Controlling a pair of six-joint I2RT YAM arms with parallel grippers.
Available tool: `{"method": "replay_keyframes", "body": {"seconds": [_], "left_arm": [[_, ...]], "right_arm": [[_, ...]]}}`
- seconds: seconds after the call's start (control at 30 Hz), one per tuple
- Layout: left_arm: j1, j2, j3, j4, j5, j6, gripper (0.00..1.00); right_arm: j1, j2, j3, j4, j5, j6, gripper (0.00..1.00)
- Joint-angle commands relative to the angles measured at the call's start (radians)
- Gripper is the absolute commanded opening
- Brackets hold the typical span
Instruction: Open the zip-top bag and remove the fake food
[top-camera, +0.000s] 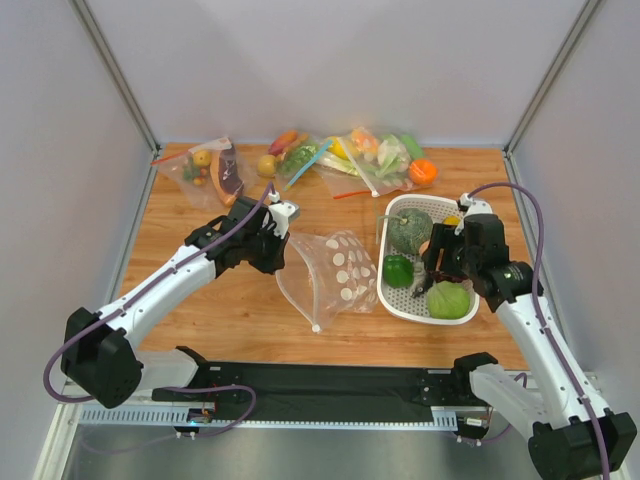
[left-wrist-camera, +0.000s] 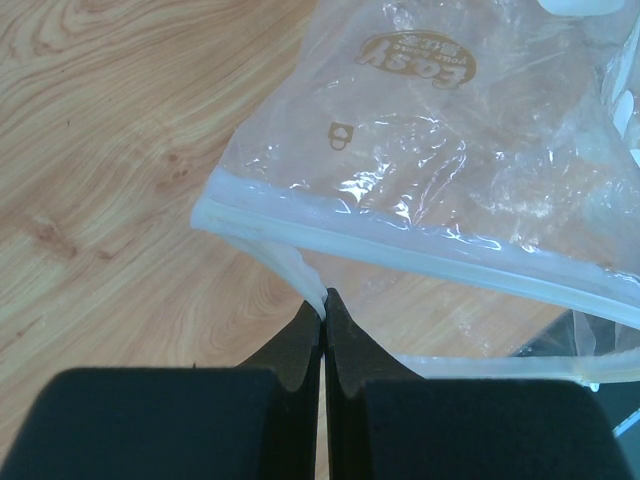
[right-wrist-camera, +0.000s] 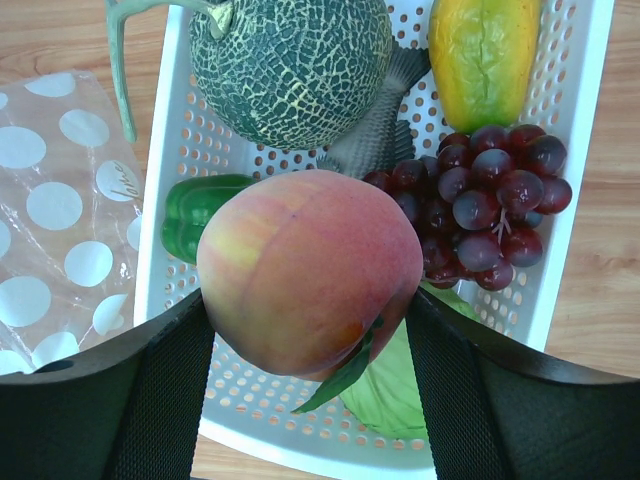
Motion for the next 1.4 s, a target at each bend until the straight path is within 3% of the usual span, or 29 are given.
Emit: {"method": "replay_keyframes", "body": {"seconds": [0.0,0.17,0.33,0.57,1.17,1.27,1.3,1.37], "left_arm": [[-0.003,0.006,0.045,-0.017,-0.005,0.015,0.0],[-0.003,0.006,0.045,-0.017,-0.005,0.015,0.0],[-0.003,0.007,0.047,-0.02,-0.005,0.015,0.0],[-0.003,0.009,0.048,-0.023,-0.011,0.015,0.0],[0.049,0.098,0.066,-0.079,-0.159,0.001,0.0],[0.061,0.102,0.074,-0.092,-0.192,-0.003,0.15],[0.063,0.104,0.079,-0.097,-0.198,-0.005,0.32],[0.072,0.107,0.08,-0.108,-0.24,-0.005,0.53]], "right_arm": [[-0.003,0.006,-0.011,0.002,-0.035,-0.003,0.48],[-0.003,0.033,-0.048,0.009,-0.088,0.008,0.54],[-0.004,0.033,-0.053,0.014,-0.092,0.014,0.8],[-0.003,0.032,-0.025,-0.003,-0.086,0.011,0.96],[-0.003,-0.065,0.042,-0.07,-0.118,0.031,0.99],[-0.003,-0.073,0.045,-0.075,-0.126,0.031,0.99],[-0.003,-0.074,0.045,-0.075,-0.128,0.031,1.0],[-0.003,-0.079,0.048,-0.077,-0.137,0.031,1.0]]}}
